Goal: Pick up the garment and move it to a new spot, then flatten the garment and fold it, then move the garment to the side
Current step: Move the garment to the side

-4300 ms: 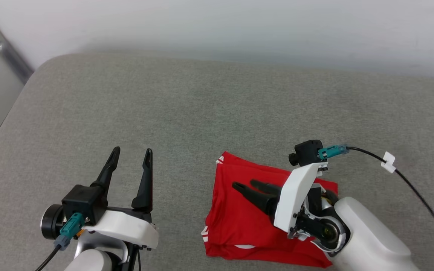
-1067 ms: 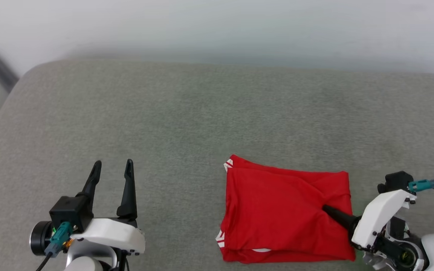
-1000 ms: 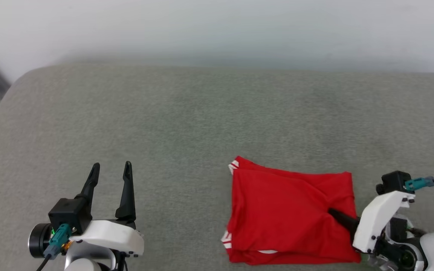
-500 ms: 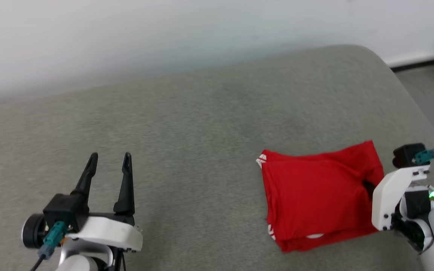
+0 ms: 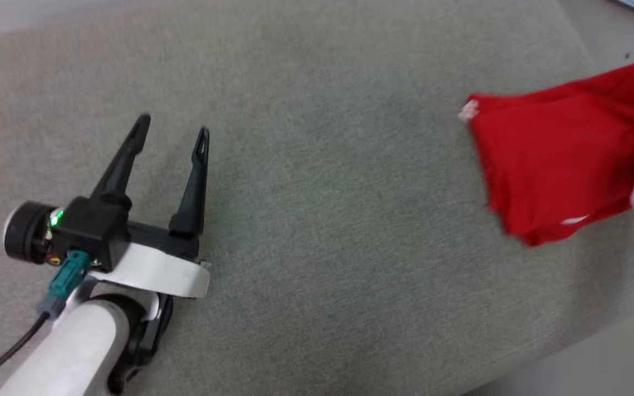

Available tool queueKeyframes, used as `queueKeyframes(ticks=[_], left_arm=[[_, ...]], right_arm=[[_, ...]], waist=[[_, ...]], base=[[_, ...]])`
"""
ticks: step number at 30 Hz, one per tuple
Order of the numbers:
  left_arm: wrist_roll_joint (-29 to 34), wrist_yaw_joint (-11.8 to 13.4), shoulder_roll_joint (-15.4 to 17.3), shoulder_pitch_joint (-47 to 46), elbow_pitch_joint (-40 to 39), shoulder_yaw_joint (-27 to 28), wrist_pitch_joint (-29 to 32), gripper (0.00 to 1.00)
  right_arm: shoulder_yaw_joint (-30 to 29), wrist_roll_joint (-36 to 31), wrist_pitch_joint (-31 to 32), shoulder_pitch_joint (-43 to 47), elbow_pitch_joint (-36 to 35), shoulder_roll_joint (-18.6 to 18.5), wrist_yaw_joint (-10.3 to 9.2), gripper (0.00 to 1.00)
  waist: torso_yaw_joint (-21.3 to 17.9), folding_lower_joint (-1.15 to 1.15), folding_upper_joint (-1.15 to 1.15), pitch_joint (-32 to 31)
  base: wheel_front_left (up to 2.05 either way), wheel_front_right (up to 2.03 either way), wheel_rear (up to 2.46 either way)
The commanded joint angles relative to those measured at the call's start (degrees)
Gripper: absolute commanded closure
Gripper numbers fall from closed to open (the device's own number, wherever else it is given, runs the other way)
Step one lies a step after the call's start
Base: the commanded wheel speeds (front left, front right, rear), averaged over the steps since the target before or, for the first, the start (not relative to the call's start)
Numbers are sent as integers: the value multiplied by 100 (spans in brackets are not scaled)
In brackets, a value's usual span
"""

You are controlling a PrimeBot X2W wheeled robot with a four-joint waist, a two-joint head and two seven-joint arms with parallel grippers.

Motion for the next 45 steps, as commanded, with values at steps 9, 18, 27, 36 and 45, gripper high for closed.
queueKeyframes(ticks=[9,18,27,36,45], left_arm=[[214,-160,99,-689,-349,-79,270,0],[253,-194,32,-837,-272,-173,256,0],[60,-142,-203,-448,128,-252,-100,0],[-259,-35,-378,342,686,-264,-484,0],[-585,140,-594,1069,1045,-139,-716,0]], right_arm=[[-1321,-795,-608,-792,611,-23,-5,100],[-2373,-1787,-1299,-925,1094,245,-6,0],[-2613,-2324,-1909,-508,563,516,-6,0],[-1784,-1756,-2145,763,-335,840,-5,0],[-976,-1115,-1961,2371,-1534,1413,-5,0]], waist=[[343,-1,0,1129],[426,-1,0,1207],[535,-1,0,427],[786,-1,0,-717],[1317,-1,0,-1445]], base=[[0,0,0],[0,0,0],[0,0,0],[0,0,0],[0,0,0]])
